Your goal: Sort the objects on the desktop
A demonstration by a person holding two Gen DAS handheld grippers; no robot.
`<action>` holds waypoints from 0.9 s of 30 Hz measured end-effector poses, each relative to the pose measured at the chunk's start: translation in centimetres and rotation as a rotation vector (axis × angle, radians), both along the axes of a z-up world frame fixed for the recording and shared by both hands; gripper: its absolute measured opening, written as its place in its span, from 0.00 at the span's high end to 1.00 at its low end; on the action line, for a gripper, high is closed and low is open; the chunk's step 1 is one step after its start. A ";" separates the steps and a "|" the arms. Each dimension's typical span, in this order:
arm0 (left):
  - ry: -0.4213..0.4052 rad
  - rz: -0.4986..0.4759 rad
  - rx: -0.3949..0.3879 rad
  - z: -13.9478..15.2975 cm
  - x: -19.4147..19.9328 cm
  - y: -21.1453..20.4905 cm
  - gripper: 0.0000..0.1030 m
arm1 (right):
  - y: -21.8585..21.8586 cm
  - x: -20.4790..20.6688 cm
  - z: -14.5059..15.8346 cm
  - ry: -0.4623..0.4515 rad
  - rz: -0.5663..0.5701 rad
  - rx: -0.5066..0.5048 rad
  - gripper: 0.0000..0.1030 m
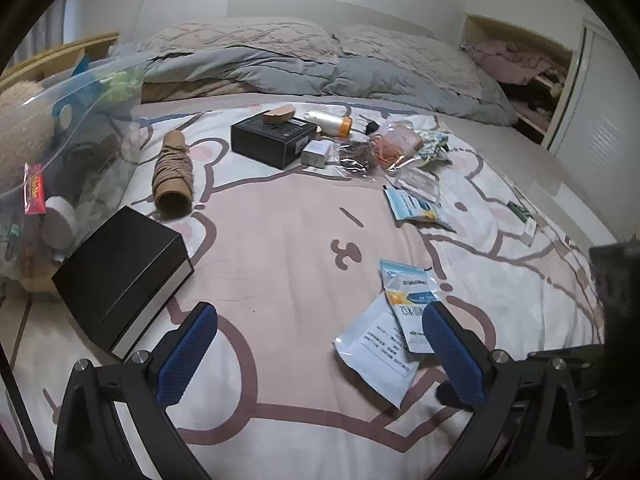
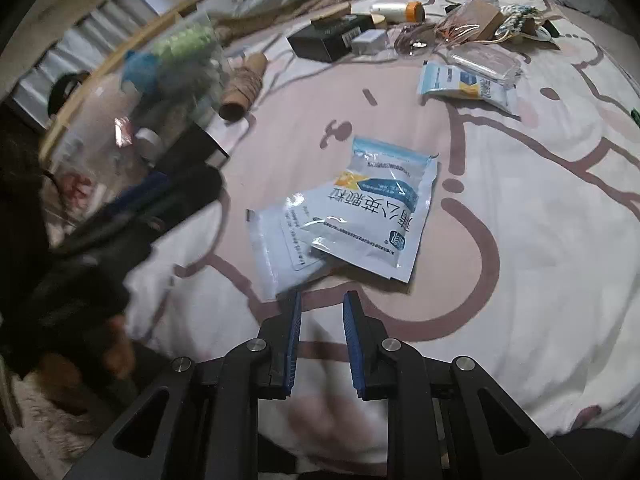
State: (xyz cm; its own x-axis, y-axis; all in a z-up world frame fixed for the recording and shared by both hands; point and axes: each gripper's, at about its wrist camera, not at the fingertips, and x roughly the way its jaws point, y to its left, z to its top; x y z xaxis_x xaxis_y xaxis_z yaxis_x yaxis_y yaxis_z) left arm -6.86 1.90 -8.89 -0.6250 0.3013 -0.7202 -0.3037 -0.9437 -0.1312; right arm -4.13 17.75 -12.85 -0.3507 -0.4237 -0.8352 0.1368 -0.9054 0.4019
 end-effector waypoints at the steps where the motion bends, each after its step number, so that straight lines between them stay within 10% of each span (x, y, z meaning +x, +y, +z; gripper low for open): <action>1: -0.004 0.007 0.010 0.0 -0.1 -0.3 0.00 | 0.1 -0.4 -0.1 -0.001 -0.010 0.009 0.78; 15: -0.060 -0.035 0.042 -0.9 0.1 0.7 0.00 | 5.4 -8.0 0.0 0.067 -0.186 0.043 0.78; 27: -0.032 -0.073 -0.013 -0.7 0.7 1.7 0.00 | -0.5 -10.2 -0.3 -0.020 0.057 -0.162 0.78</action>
State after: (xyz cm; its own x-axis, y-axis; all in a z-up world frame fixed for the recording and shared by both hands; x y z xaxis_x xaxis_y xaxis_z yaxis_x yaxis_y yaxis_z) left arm -6.15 3.58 -9.63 -0.5783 0.3361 -0.7434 -0.3677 -0.9208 -0.1302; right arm -14.33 17.28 -13.20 -0.3066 -0.5723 -0.7606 0.1768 -0.8194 0.5452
